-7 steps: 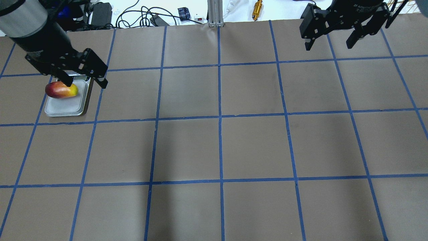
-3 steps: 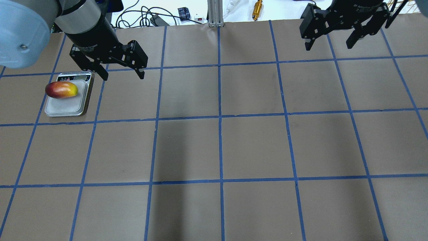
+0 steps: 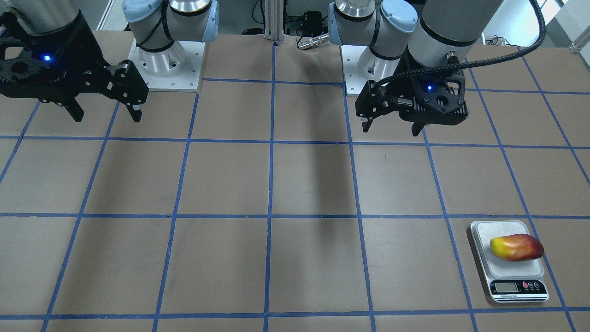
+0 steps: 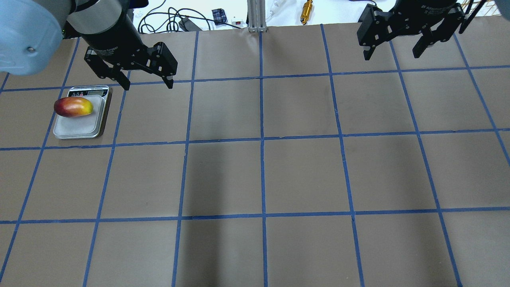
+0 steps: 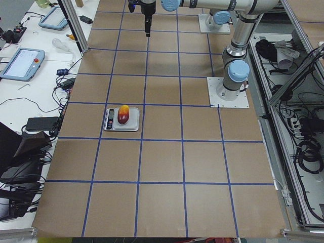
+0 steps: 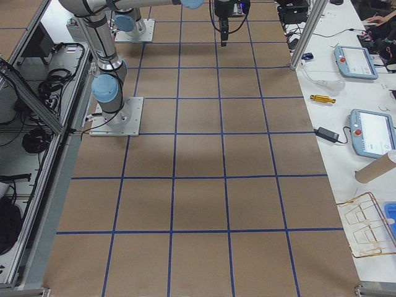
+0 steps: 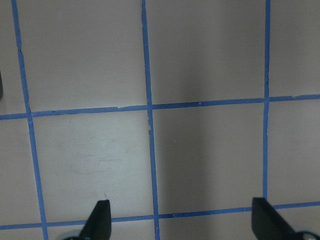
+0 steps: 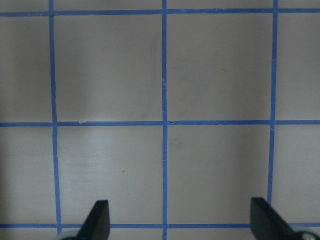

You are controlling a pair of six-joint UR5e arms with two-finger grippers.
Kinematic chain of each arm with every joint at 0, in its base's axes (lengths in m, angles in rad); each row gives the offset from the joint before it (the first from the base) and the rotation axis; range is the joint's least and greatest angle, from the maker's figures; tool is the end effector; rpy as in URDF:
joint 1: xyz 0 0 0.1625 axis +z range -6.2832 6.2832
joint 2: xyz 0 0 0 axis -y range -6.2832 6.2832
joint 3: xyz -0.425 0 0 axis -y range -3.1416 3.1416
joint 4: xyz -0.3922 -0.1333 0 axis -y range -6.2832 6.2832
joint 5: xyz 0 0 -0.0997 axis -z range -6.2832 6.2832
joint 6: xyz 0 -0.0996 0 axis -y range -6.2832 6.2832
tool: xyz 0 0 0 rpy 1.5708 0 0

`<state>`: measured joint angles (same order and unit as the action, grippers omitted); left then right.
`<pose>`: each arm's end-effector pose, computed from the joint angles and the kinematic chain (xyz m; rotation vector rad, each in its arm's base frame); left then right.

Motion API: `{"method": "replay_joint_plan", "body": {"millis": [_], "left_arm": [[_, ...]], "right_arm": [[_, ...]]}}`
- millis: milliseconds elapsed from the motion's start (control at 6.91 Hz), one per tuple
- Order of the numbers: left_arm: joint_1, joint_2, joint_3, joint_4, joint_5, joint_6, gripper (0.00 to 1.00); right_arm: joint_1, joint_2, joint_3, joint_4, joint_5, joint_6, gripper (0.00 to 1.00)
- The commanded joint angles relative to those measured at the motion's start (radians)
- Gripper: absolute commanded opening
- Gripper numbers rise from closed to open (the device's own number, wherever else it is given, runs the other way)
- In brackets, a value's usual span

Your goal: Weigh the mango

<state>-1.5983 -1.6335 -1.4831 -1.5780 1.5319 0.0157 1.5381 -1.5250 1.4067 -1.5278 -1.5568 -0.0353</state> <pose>-0.1514 -0.5162 0.4987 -0.0676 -3.1017 0.0272 0.1178 -0.5200 0.5415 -0.0049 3.1279 -0.1185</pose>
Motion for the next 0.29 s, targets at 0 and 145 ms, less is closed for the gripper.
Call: {"method": "replay_joint_plan", "body": {"millis": [0, 145], "left_arm": [[0.0, 0.0, 0.001, 0.0, 0.001, 0.004, 1.0], [0.0, 0.001, 0.001, 0.0, 0.001, 0.004, 1.0]], "right_arm": [[0.0, -0.001, 0.0, 0.0, 0.0, 0.0, 1.0], [-0.001, 0.0, 0.0, 0.0, 0.0, 0.0, 1.0]]}}
